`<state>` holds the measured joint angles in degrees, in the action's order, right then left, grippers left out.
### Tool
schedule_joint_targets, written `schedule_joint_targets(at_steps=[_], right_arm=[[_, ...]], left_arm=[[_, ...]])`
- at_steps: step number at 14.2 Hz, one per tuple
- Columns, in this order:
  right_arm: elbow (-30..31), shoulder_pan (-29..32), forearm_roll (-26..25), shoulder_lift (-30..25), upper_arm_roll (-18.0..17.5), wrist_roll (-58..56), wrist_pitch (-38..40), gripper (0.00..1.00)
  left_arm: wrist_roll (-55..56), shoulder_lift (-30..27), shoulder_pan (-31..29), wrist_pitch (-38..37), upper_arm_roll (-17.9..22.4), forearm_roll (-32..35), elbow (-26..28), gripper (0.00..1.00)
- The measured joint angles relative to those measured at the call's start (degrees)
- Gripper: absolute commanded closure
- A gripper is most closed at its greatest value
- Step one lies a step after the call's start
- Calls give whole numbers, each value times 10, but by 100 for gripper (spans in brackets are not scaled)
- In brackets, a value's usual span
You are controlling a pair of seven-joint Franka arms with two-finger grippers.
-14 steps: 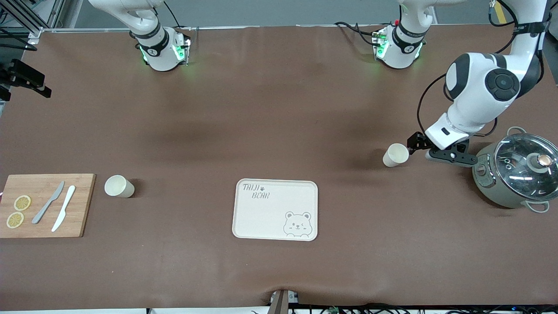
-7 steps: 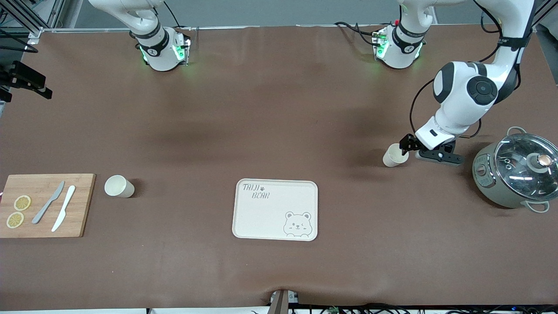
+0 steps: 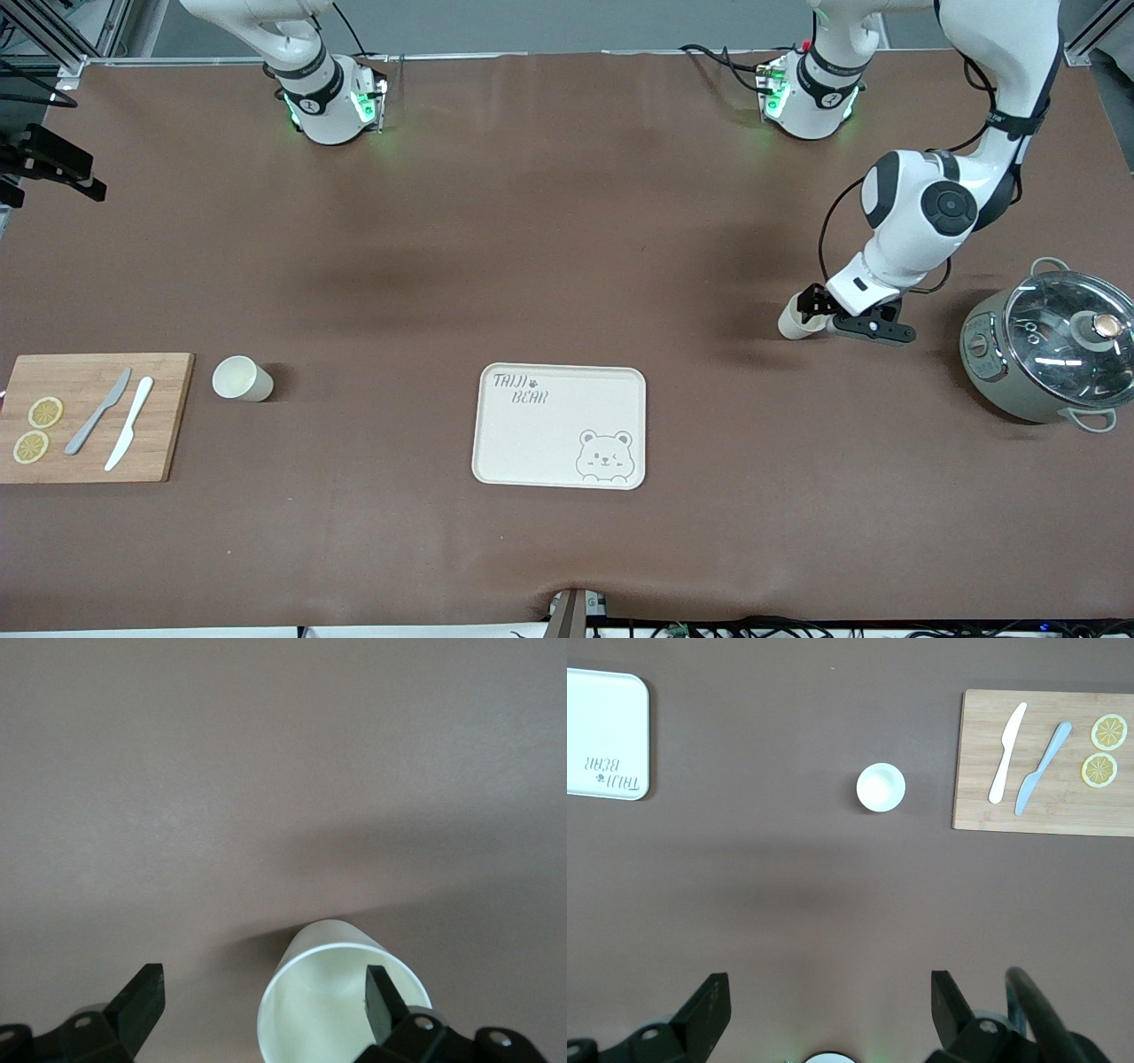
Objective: Place white IKEA cup upright on tray with both arms
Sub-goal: 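Close the left gripper around the rim of the white cup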
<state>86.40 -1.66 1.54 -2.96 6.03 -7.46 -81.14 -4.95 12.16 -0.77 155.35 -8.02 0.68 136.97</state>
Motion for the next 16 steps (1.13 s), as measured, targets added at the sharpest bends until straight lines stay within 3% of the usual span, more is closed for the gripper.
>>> schedule_joint_targets(at_steps=[12,16], right_arm=[[0,0,0,7,2,0,0,0],[0,3,0,14,6,0,0,0]], left_arm=[[-41,17,-37,30,-1,0,24,0],[-21,17,-35,32,-24,0,24,0]])
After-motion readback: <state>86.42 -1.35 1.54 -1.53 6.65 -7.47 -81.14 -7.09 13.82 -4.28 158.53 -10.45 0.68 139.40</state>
